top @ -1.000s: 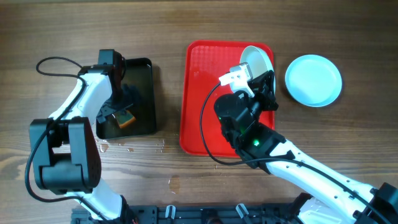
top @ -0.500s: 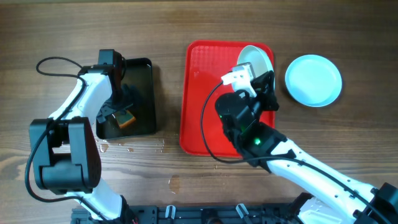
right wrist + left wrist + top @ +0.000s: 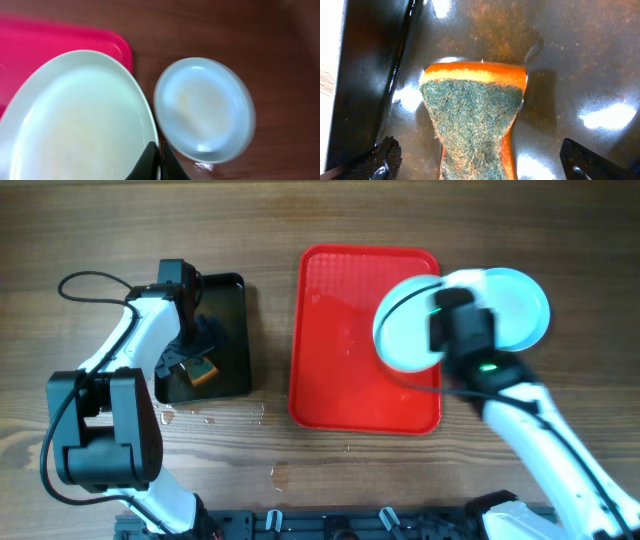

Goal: Clean dirty plates on tray and stack at the side

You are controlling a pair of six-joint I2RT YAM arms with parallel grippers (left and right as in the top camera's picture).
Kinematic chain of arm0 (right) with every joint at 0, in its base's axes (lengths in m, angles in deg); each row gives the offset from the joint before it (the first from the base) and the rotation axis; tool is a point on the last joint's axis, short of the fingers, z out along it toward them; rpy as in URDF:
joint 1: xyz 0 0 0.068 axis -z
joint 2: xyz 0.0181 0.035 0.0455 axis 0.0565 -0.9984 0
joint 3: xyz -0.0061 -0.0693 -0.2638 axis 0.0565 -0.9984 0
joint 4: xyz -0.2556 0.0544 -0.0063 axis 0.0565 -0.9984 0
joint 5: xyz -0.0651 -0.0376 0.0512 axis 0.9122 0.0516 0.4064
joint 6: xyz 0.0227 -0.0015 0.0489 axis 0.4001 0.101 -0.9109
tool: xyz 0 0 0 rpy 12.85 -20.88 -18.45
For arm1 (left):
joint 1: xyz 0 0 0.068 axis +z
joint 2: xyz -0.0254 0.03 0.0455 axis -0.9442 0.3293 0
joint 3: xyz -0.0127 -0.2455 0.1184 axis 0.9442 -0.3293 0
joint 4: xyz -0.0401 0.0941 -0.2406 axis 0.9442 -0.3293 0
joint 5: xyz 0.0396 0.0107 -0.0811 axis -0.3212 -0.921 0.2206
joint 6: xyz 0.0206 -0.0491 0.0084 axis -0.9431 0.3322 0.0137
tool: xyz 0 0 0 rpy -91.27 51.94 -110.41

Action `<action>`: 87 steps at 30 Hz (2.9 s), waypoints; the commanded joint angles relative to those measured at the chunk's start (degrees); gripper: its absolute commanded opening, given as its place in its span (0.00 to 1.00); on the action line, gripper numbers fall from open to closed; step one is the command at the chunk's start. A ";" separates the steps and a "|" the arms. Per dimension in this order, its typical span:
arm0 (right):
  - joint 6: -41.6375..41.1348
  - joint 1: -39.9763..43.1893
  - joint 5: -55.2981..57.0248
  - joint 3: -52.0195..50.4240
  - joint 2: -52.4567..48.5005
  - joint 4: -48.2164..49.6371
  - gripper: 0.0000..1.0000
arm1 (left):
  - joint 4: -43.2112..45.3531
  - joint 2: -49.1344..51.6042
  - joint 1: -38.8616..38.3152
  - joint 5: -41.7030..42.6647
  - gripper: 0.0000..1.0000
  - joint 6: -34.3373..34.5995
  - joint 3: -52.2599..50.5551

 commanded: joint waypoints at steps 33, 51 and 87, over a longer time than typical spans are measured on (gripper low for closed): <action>-7.98 24.55 -59.65 2.12 18.75 -14.08 0.52 | 0.17 -0.46 0.15 0.39 1.00 -0.15 -0.07; -4.39 12.41 -59.84 1.73 31.06 -20.90 1.00 | 0.17 -0.44 0.15 0.39 1.00 -0.15 -0.07; 4.26 17.11 -38.18 -49.66 71.95 24.59 1.00 | 0.17 -0.44 0.15 0.39 1.00 -0.15 -0.07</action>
